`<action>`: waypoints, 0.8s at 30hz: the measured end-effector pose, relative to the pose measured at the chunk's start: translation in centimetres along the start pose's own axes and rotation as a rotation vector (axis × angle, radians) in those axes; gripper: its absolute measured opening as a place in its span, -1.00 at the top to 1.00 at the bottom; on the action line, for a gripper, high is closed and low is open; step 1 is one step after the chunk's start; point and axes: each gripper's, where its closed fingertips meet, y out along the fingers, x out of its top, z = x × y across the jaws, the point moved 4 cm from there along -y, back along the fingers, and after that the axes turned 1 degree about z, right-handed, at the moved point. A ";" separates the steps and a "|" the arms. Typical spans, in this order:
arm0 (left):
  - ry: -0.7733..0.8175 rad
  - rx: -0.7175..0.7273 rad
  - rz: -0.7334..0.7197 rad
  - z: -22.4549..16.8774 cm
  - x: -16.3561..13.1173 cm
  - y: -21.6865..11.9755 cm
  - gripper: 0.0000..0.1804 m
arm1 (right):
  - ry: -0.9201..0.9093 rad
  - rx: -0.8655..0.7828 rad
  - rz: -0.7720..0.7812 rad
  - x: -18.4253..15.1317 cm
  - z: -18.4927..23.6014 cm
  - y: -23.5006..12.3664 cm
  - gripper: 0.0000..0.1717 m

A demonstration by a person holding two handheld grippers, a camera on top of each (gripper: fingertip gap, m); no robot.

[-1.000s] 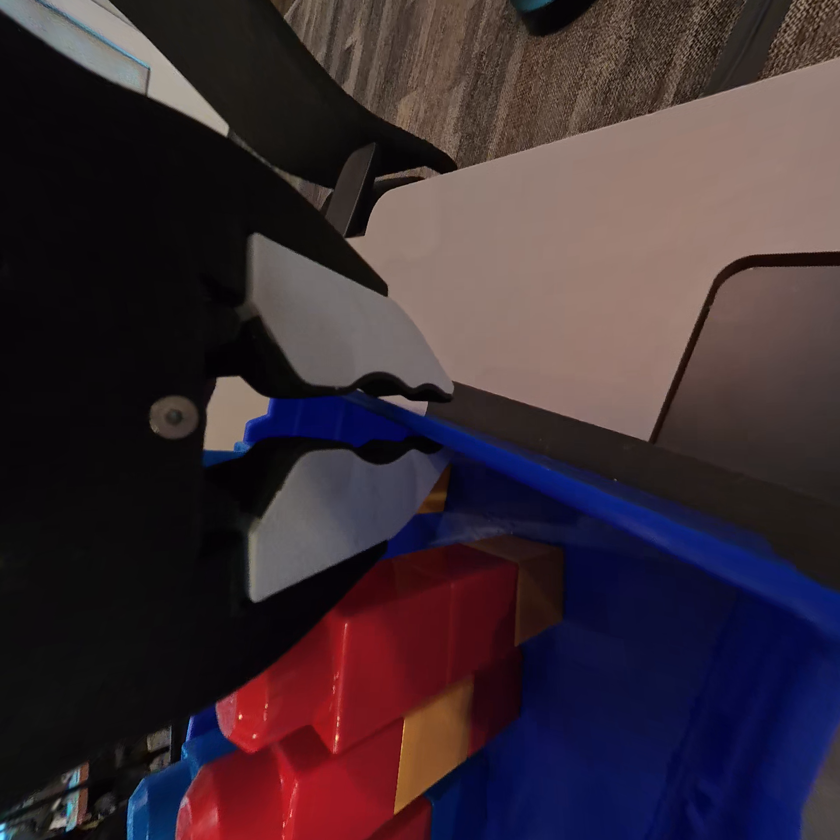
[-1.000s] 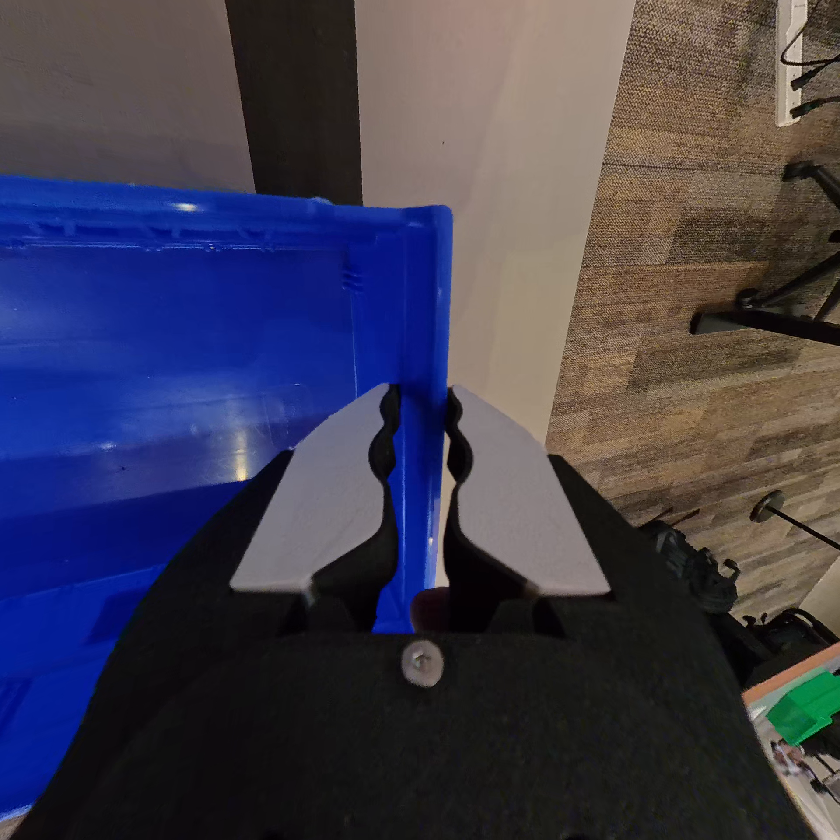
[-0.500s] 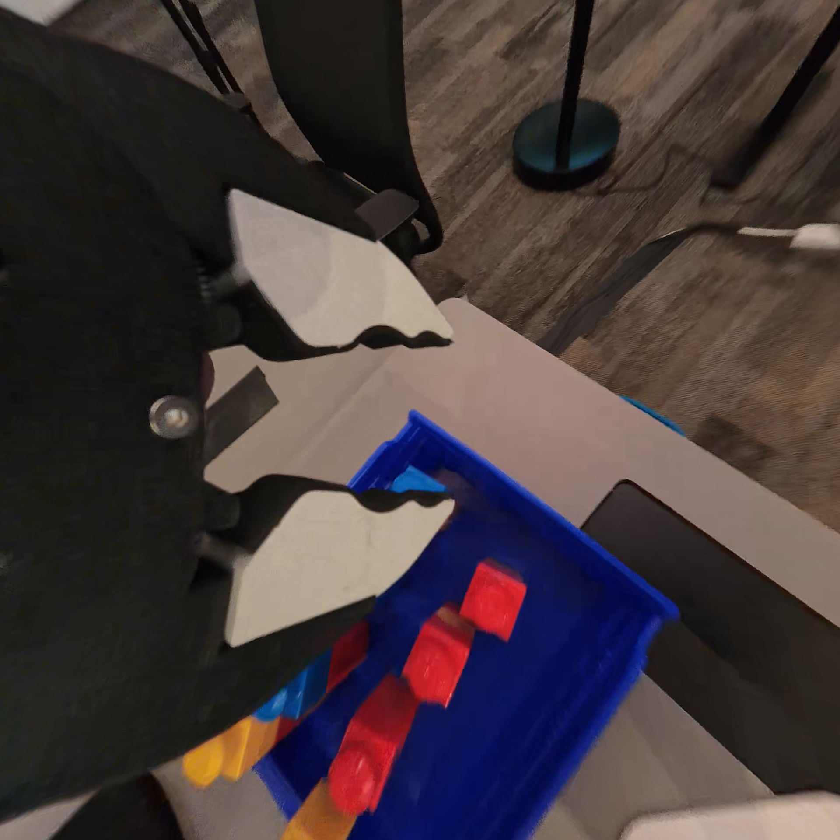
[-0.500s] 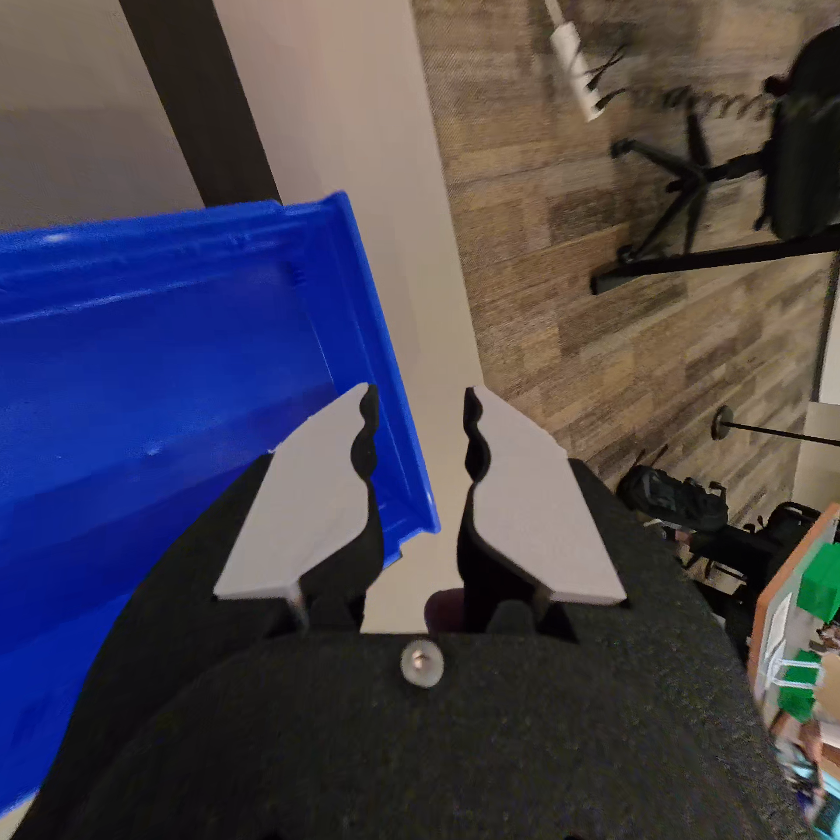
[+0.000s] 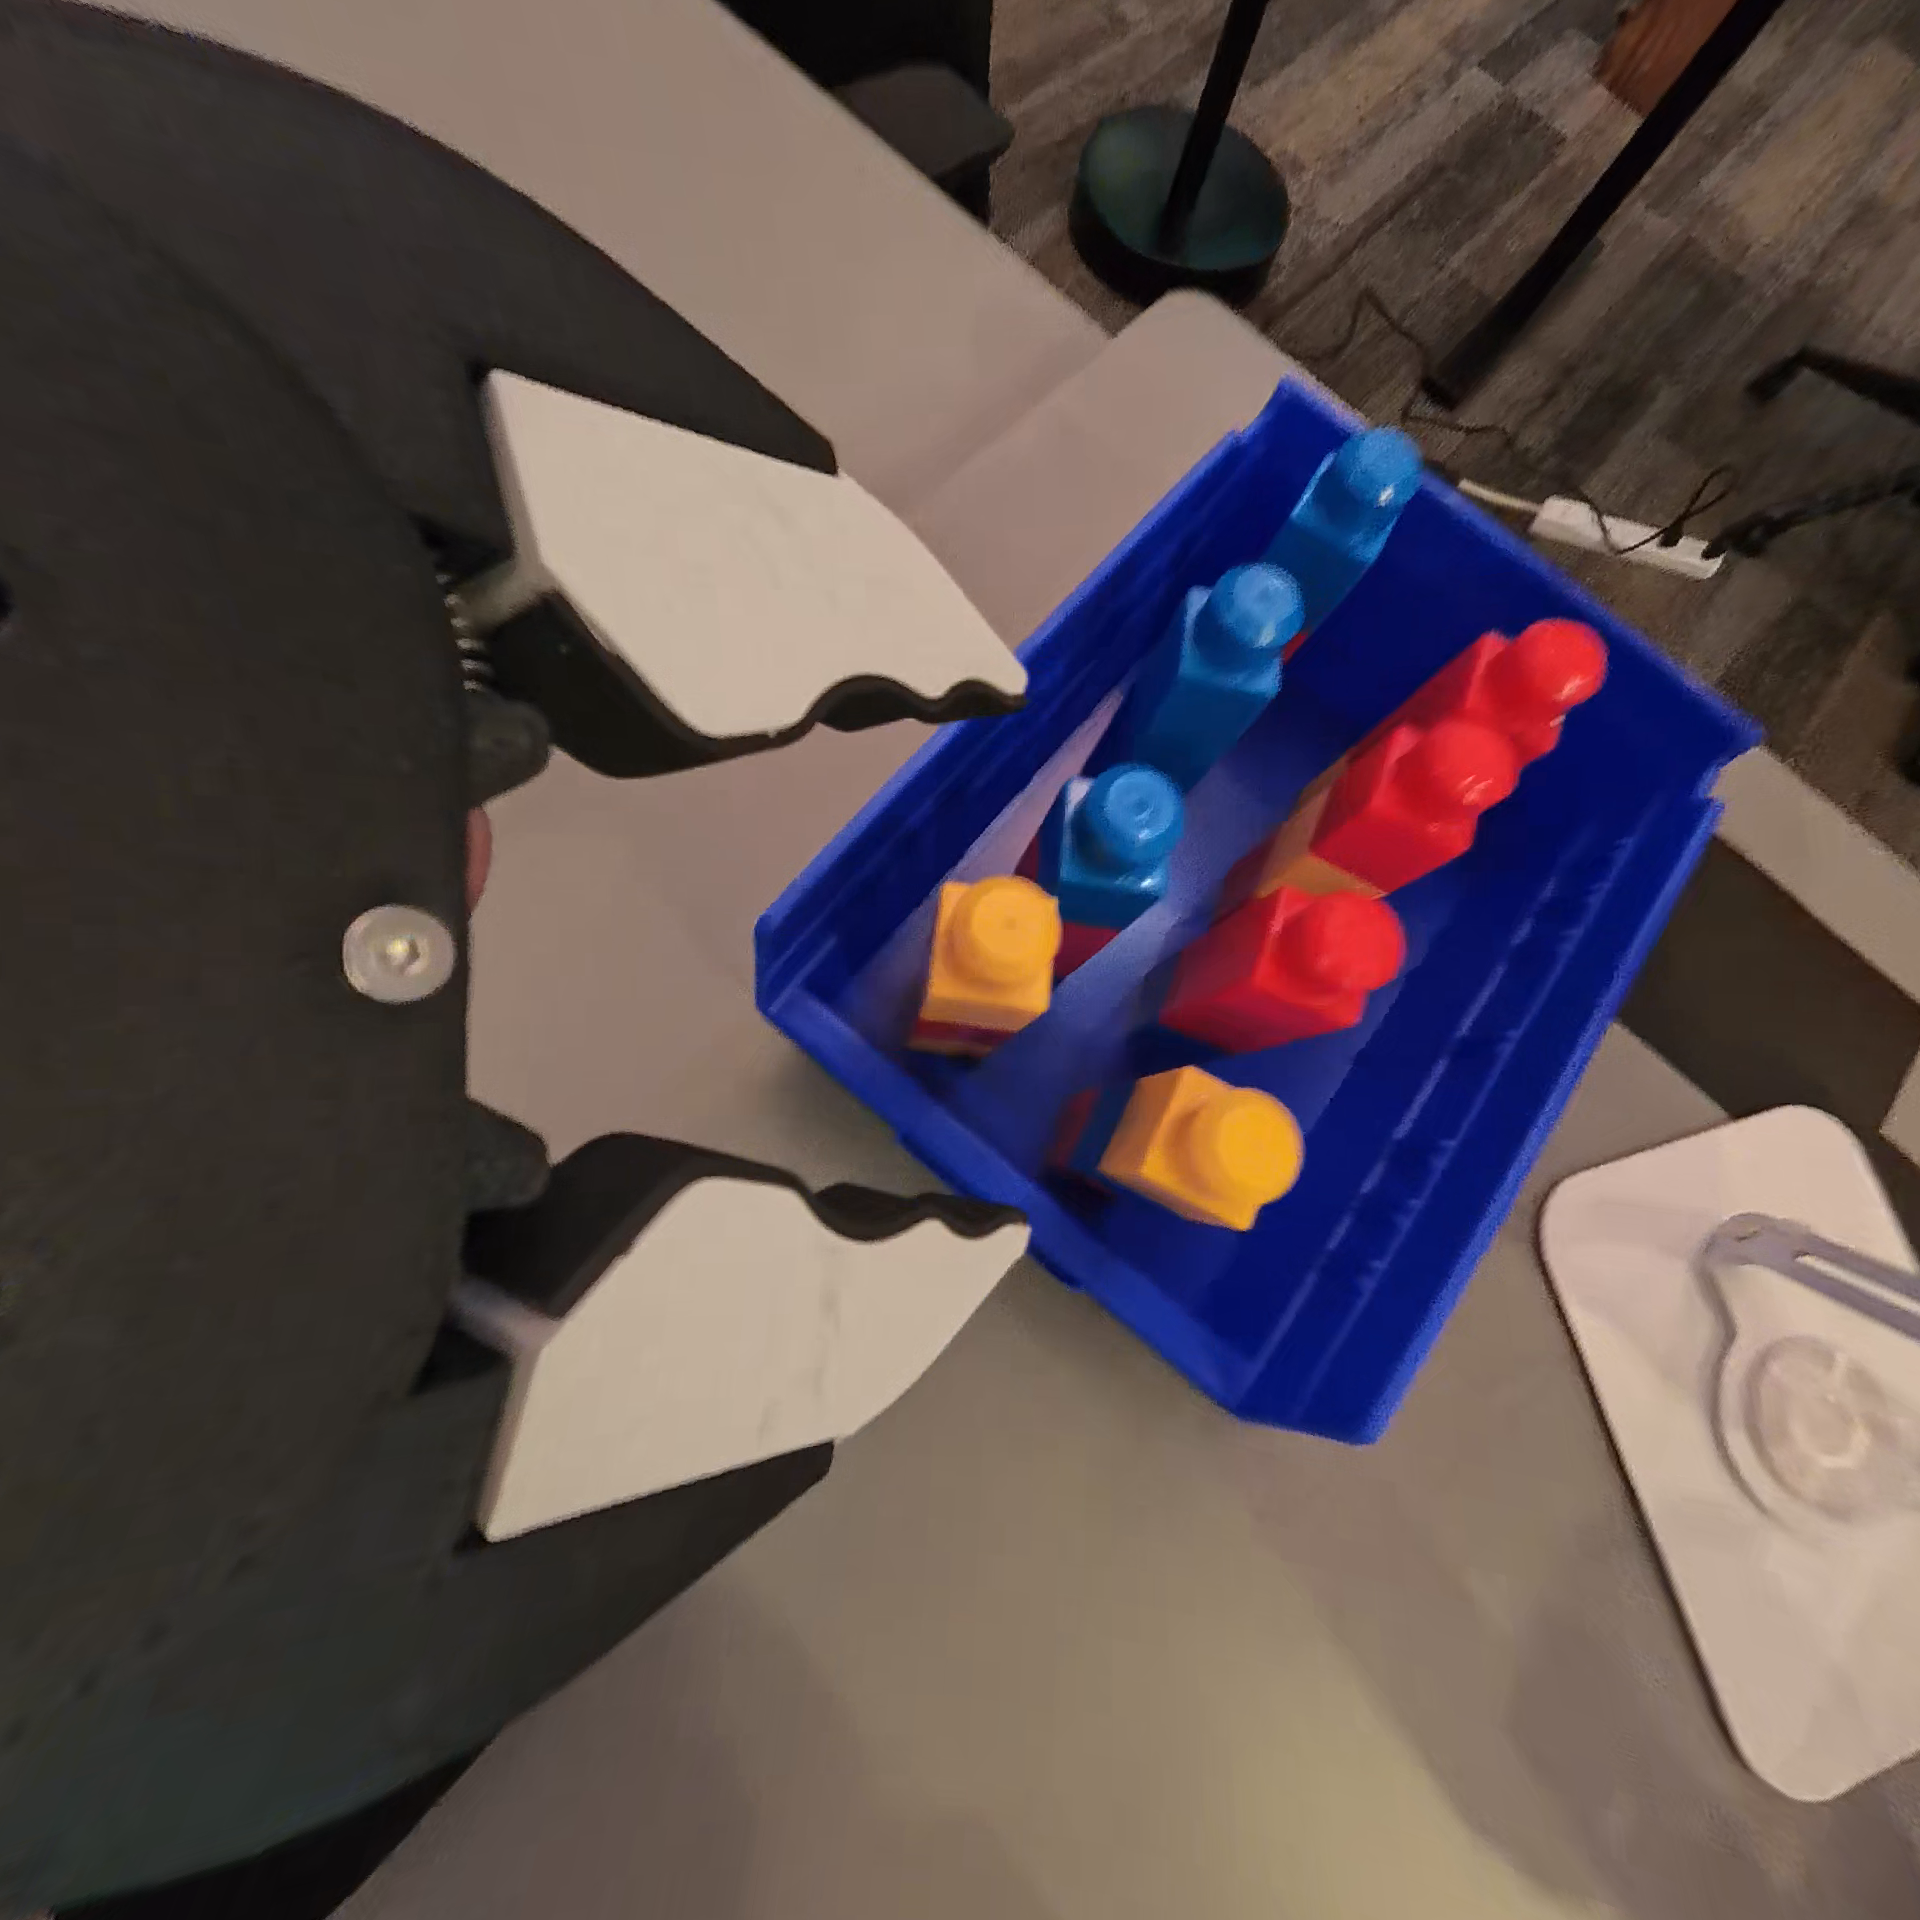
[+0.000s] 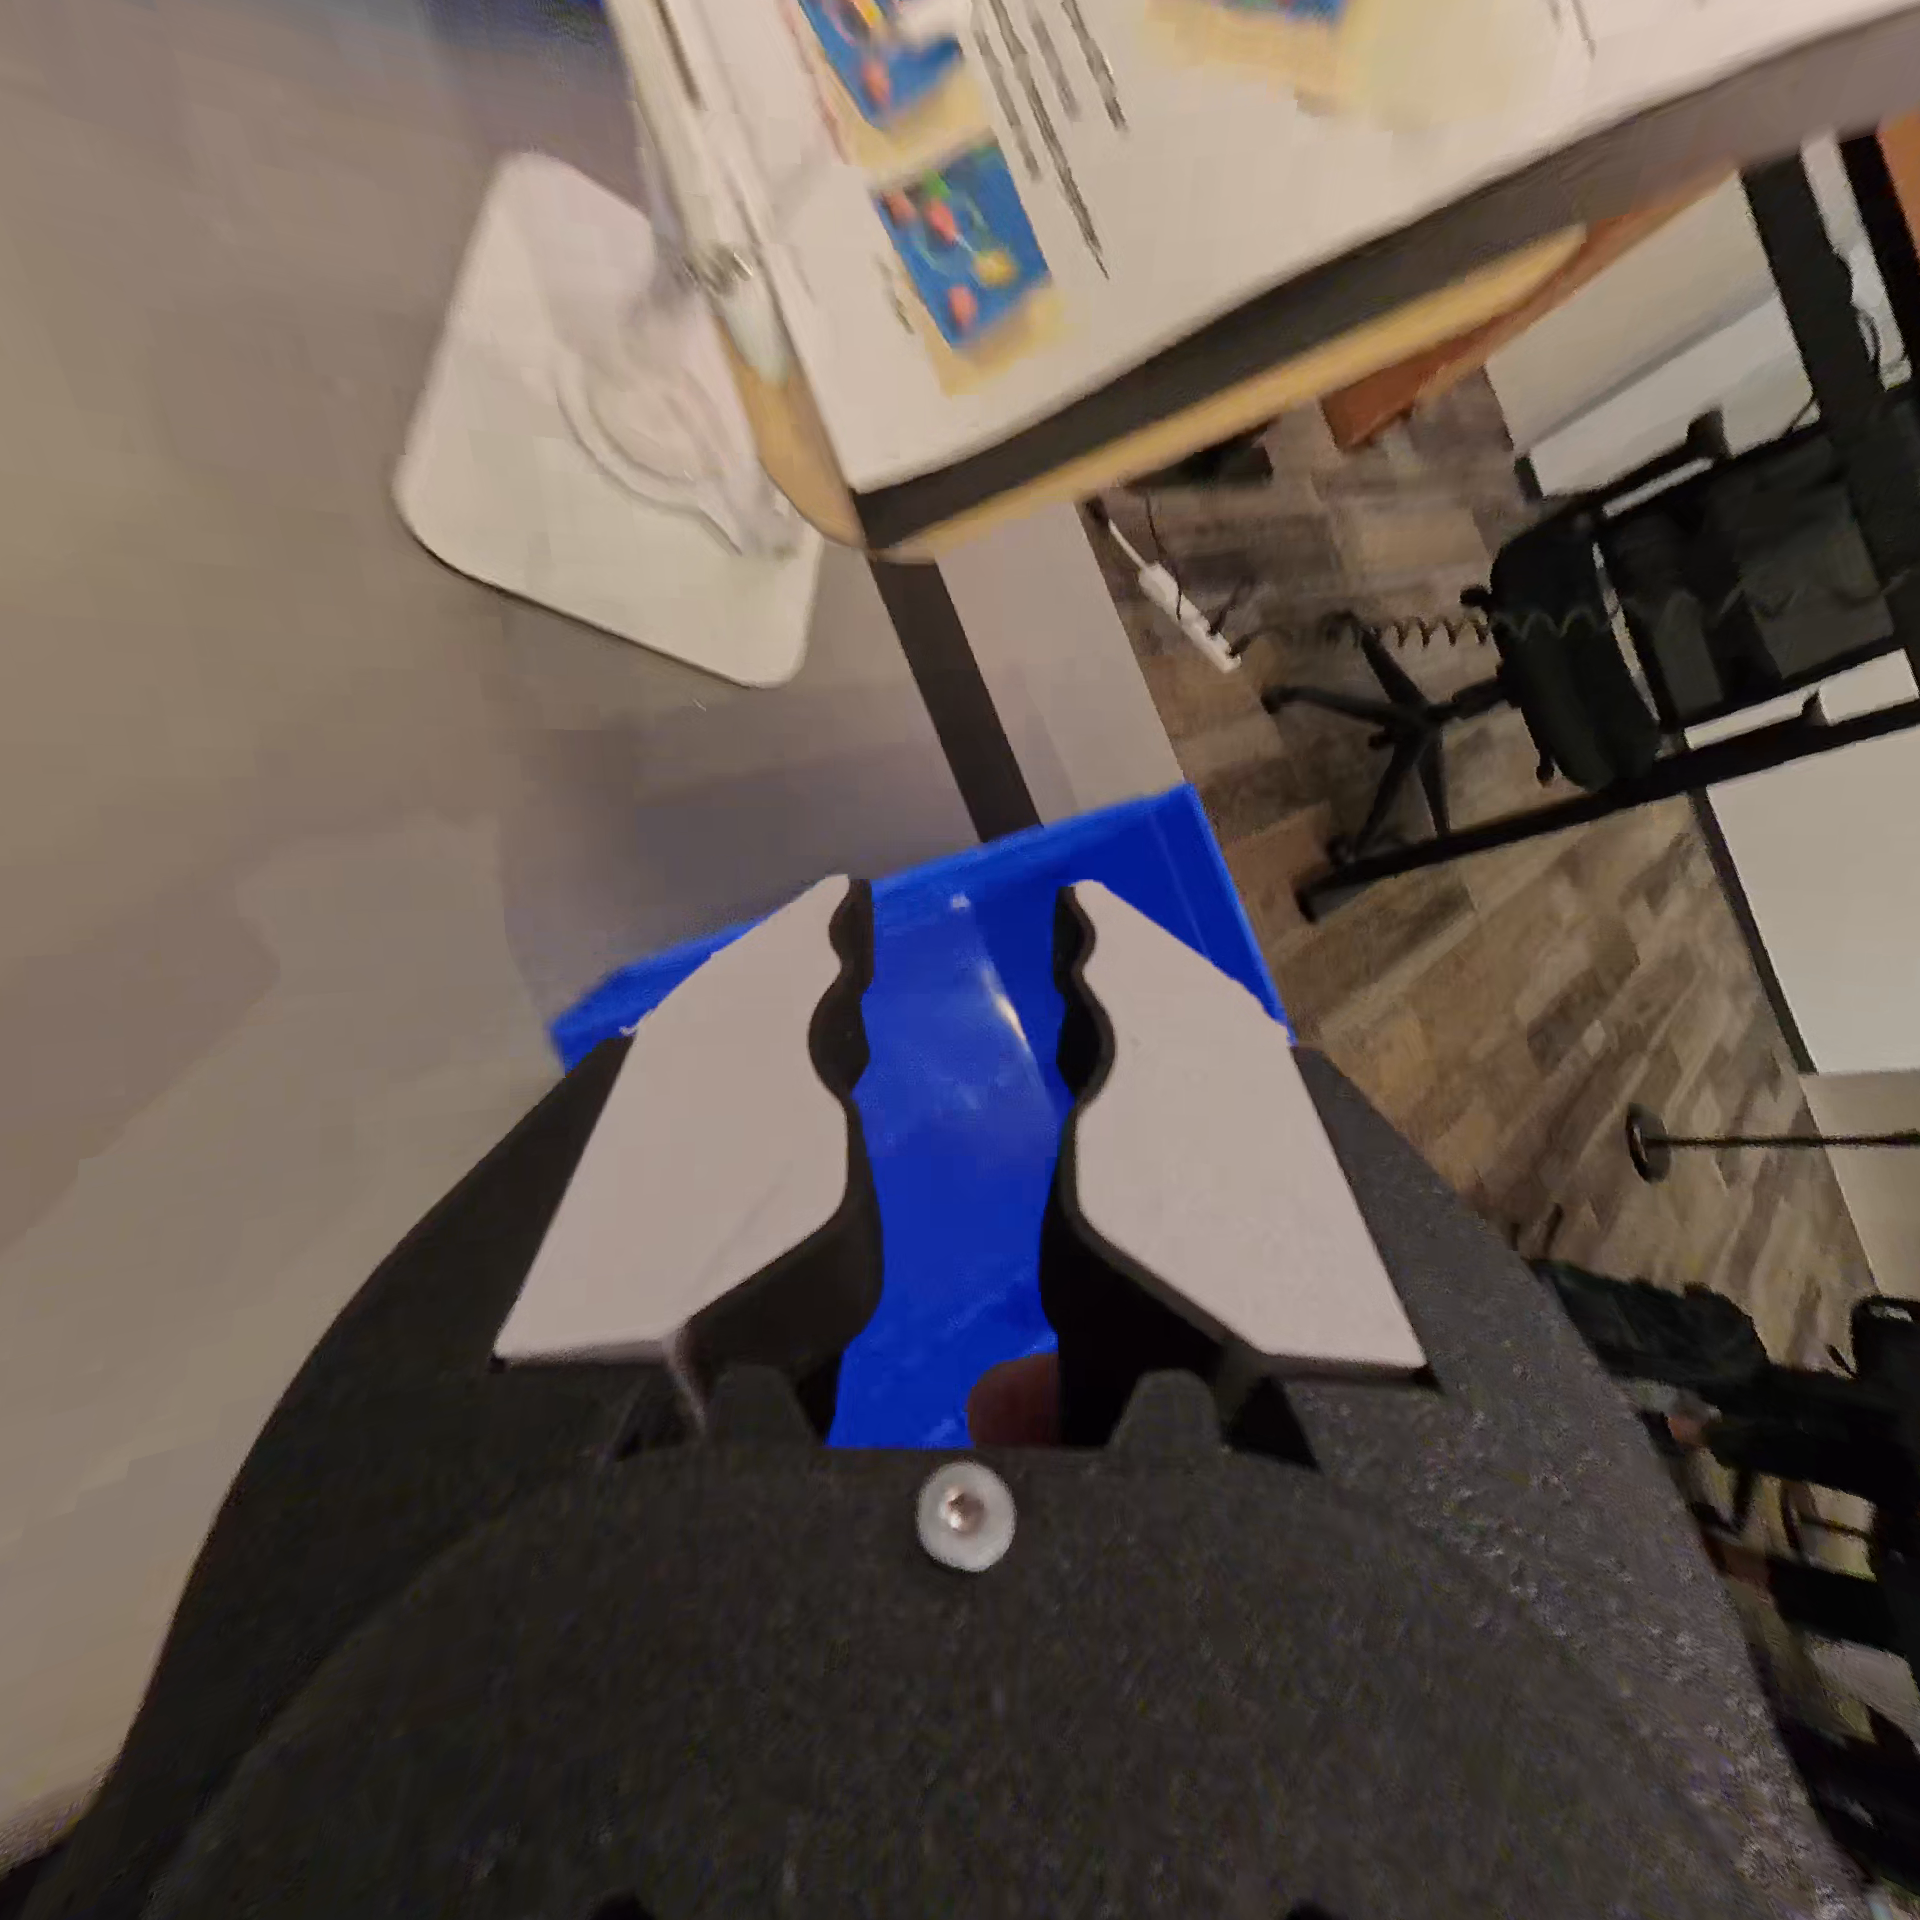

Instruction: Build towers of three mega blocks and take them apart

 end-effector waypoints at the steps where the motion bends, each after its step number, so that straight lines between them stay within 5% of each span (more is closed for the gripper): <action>1: -0.011 -0.016 0.004 -0.4 -0.9 0.6 0.05 | 0.004 0.010 -0.023 0.6 1.2 -0.4 0.63; 16: -0.058 -0.129 0.015 -0.4 -5.4 7.4 0.30 | 0.003 0.143 -0.103 4.1 11.0 1.4 0.64; 21: -0.076 -0.128 -0.048 0.5 -5.3 7.3 0.60 | 0.003 0.188 -0.117 4.7 12.3 2.8 0.66; 24: -0.078 -0.139 -0.063 0.6 -5.4 7.2 0.60 | -0.006 0.217 -0.131 5.4 13.2 3.5 0.66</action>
